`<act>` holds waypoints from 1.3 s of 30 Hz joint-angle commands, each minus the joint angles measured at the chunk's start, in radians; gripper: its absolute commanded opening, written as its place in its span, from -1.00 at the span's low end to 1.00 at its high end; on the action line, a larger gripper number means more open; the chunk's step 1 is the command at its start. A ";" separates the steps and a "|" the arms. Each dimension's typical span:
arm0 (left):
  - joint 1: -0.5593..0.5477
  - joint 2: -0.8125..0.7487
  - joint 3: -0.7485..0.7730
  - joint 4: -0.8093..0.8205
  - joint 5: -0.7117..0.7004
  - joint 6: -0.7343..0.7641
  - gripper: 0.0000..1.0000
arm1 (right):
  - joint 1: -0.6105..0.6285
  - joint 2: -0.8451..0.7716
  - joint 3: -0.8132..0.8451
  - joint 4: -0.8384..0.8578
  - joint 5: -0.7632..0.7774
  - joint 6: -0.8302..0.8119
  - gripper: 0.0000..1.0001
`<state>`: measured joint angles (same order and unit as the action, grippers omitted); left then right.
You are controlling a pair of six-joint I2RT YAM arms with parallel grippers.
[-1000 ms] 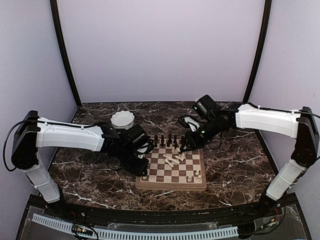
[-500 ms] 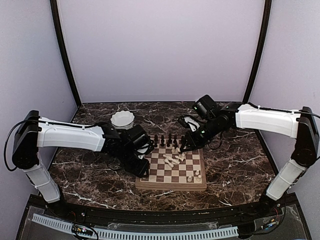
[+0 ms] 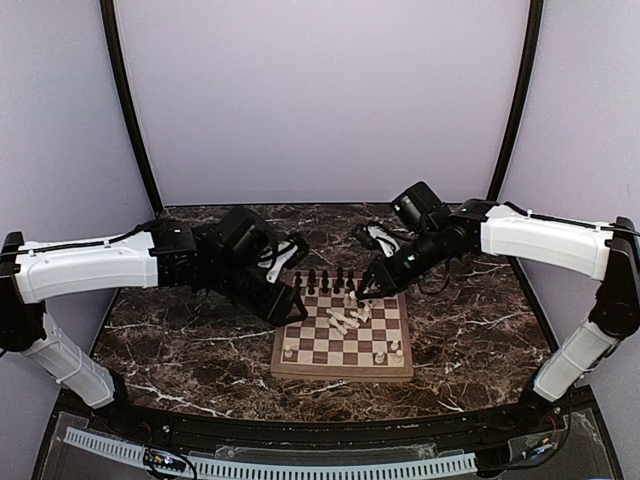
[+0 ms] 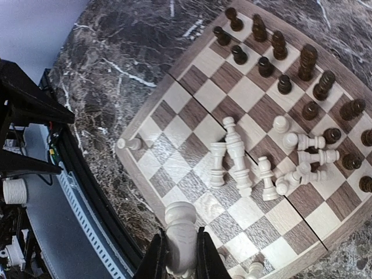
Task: Set up the chess pieces on the board
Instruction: Place the knight at d1.
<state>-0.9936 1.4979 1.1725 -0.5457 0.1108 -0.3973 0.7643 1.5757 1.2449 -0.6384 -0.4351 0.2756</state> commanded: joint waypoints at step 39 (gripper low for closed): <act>0.136 -0.545 -0.320 0.243 -0.398 -0.020 0.04 | 0.396 0.606 0.657 -0.645 0.514 -0.059 -0.81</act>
<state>-0.8631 0.9894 0.8806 -0.3099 -0.2714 -0.3973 1.1461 2.1586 1.8759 -1.2209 -0.0067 0.1909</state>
